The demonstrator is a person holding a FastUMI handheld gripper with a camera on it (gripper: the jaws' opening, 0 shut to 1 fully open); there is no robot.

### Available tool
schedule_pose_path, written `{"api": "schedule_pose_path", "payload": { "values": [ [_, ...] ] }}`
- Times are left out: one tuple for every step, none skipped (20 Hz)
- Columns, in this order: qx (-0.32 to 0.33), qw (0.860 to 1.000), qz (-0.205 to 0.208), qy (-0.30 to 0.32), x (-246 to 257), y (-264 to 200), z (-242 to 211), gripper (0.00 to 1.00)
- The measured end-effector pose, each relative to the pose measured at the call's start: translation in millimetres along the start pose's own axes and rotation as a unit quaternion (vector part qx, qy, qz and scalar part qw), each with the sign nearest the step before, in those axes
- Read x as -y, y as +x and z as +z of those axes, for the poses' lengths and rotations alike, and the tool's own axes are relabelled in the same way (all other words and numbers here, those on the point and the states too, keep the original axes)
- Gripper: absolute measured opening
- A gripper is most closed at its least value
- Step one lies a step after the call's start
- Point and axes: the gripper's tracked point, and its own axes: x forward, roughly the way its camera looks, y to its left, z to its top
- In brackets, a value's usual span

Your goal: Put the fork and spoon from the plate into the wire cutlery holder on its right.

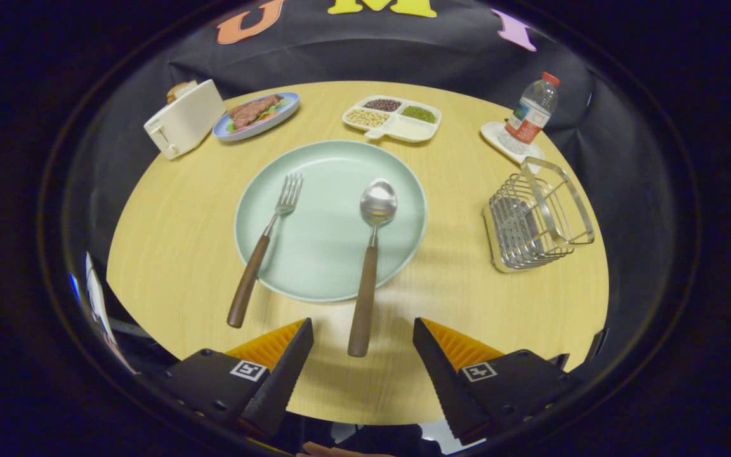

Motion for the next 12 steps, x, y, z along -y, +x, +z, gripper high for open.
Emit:
{"api": "schedule_pose_path", "payload": {
  "values": [
    [-0.005, 1.0, -0.001, 0.001, 0, 4, 2, 0.95],
    [-0.009, 1.0, -0.004, 0.001, 2, 6, 6, 0.95],
    [-0.014, 1.0, -0.006, 0.002, 2, 9, 7, 0.95],
    [-0.019, 1.0, -0.006, 0.005, 1, 10, 9, 0.95],
    [-0.028, 1.0, -0.002, 0.006, -1, 13, 9, 0.95],
    [-0.035, 0.999, -0.002, 0.005, -1, 15, 9, 0.94],
    [-0.039, 0.999, -0.002, 0.004, -3, 17, 9, 0.91],
    [-0.041, 0.999, -0.002, 0.005, -4, 16, 11, 0.89],
    [-0.043, 0.999, -0.004, 0.005, -3, 19, 10, 0.87],
    [-0.045, 0.999, -0.006, 0.008, -2, 20, 11, 0.79],
    [-0.05, 0.999, -0.013, 0.013, 1, 21, 9, 0.74],
    [-0.054, 0.998, -0.021, 0.018, 5, 21, 10, 0.62]
  ]
}}
